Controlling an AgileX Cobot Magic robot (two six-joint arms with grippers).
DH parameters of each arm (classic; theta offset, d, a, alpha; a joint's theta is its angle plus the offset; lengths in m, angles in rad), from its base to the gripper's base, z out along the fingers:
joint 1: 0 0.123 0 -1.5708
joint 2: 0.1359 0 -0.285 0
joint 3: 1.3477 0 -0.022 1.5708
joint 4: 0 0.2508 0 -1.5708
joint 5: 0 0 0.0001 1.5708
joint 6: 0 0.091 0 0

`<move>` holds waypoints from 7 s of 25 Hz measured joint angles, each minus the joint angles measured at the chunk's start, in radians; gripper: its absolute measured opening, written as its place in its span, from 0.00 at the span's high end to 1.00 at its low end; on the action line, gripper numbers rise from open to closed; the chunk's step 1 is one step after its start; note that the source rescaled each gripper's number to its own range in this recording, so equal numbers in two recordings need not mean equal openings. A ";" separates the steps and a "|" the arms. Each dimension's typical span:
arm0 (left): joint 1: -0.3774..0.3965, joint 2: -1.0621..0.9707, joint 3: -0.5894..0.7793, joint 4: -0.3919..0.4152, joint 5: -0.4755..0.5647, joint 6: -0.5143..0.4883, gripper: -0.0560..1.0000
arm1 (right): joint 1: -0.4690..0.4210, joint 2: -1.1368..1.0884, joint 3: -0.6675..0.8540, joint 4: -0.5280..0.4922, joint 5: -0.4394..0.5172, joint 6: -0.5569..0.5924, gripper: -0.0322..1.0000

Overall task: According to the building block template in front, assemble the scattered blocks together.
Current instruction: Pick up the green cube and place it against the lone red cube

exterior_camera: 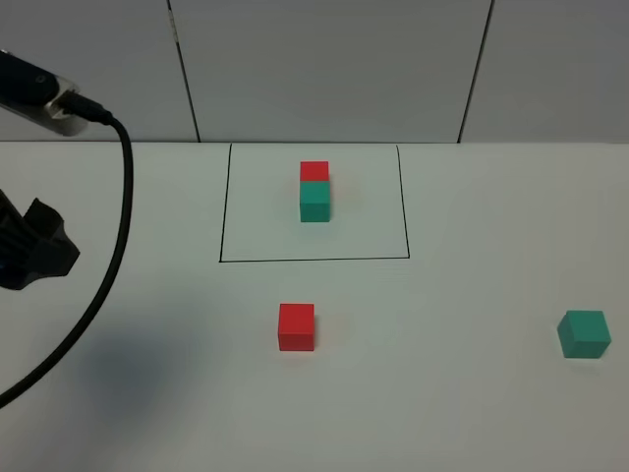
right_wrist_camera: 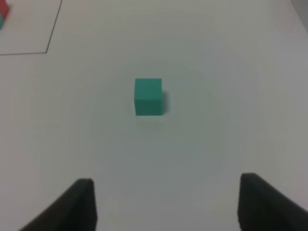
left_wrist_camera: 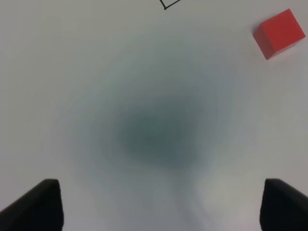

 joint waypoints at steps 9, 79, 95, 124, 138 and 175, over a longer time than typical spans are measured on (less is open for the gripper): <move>0.000 -0.239 0.179 0.037 -0.046 -0.052 0.15 | 0.000 0.000 0.000 0.000 0.000 0.000 0.40; 0.171 -1.105 0.673 -0.098 0.001 -0.186 0.16 | 0.000 0.000 0.000 0.000 0.000 0.000 0.40; 0.189 -1.228 0.774 -0.064 -0.015 -0.213 0.16 | 0.000 0.000 0.000 0.000 0.000 0.000 0.40; 0.298 -1.232 0.774 -0.019 -0.015 -0.271 0.18 | 0.000 0.000 0.000 0.000 0.000 0.000 0.40; 0.367 -1.232 0.774 -0.017 -0.015 -0.271 0.18 | 0.000 0.000 0.000 0.000 0.000 0.000 0.40; 0.230 -1.231 0.774 -0.004 -0.015 -0.280 0.19 | 0.000 0.000 0.000 0.000 0.000 0.000 0.40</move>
